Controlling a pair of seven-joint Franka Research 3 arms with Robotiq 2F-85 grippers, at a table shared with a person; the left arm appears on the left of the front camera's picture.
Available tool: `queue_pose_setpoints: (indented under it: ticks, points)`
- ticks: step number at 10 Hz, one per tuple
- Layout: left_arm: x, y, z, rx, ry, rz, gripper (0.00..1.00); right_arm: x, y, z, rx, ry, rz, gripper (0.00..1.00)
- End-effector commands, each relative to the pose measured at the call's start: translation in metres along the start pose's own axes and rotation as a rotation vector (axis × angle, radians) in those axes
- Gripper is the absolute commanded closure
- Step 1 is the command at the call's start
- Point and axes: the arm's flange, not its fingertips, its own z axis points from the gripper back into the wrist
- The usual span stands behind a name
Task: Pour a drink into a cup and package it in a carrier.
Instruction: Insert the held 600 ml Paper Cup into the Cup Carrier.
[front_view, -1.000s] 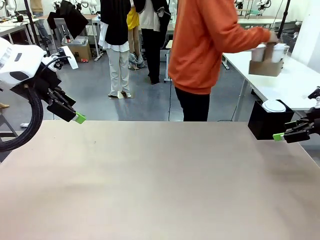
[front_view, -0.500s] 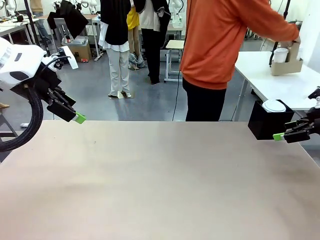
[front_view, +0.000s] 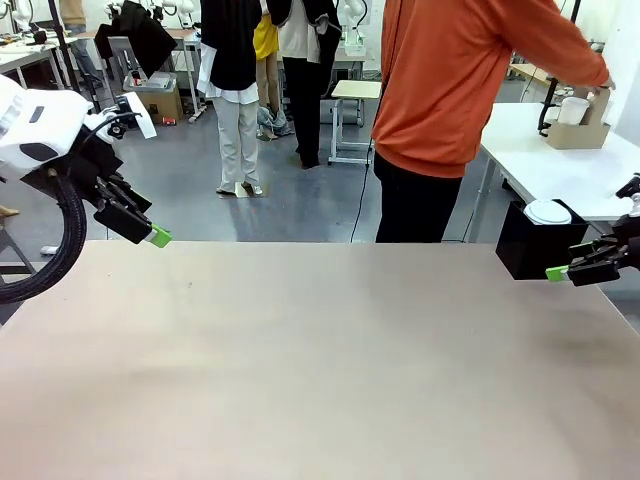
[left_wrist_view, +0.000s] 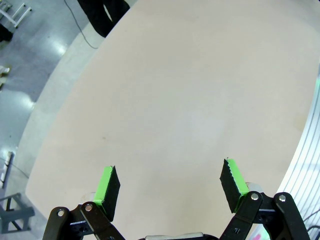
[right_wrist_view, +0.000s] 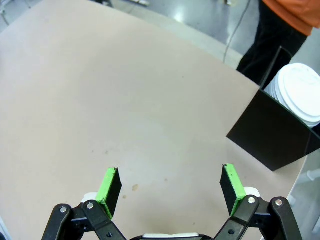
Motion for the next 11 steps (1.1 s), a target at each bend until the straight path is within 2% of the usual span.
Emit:
queue_pose_setpoints:
  ticks: [1, 11]
  points:
    - [-0.0006, -0.0013, 0.0021, 0.002, 0.012, 0.011, 0.0, -0.0001, -0.0011, 0.0016, -0.013, 0.004, 0.012, 0.0]
    - [-0.0006, -0.0013, 0.0021, 0.002, 0.012, 0.011, 0.0, -0.0001, -0.0011, 0.0016, -0.013, 0.004, 0.012, 0.0]
